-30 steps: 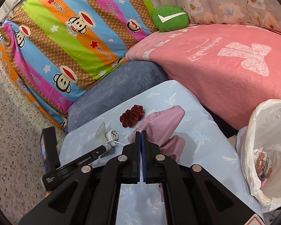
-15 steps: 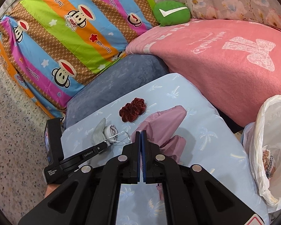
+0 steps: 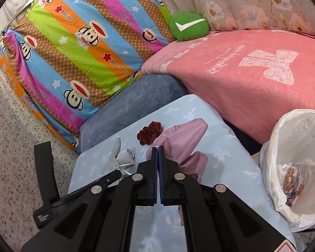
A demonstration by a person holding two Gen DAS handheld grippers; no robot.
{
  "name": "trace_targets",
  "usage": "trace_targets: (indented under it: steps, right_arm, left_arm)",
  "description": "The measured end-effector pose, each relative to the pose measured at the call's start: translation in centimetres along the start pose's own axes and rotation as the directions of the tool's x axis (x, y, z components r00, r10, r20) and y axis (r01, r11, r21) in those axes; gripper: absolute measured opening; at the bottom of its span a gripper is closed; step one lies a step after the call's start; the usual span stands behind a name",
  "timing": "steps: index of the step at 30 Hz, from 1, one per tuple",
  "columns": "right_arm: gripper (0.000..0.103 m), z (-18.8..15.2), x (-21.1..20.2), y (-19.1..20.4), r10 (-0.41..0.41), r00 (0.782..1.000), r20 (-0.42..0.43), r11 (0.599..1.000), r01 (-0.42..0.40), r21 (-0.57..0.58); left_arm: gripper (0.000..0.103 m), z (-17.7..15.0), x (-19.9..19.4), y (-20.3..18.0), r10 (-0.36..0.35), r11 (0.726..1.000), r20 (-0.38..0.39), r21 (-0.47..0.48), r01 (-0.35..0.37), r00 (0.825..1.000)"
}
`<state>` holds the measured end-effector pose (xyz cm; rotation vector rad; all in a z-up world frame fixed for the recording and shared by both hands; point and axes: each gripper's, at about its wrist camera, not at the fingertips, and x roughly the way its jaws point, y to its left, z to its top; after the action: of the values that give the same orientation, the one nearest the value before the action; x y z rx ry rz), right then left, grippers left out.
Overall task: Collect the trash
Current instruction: 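Lift the grey-green pouch with the left gripper while the right lifts the lilac cloth, then carry both items over the bin and open both grippers to drop them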
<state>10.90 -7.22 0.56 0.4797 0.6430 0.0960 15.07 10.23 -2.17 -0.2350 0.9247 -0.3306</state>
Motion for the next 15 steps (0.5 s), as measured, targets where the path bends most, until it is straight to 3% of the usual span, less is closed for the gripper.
trace_targets:
  steps: [8, 15]
  right_arm:
    - [0.003, 0.7, -3.8, -2.3, -0.026, 0.998, 0.061, 0.999, 0.024, 0.032]
    - [0.003, 1.4, -7.7, -6.7, -0.090, 0.989, 0.117, 0.993, 0.080, 0.091]
  left_arm:
    - [0.005, -1.5, -0.4, -6.3, -0.072, 0.992, -0.014, 0.104, 0.073, 0.997]
    - [0.005, -2.6, 0.2, -11.5, -0.126, 0.972, -0.043, 0.196, 0.132, 0.991]
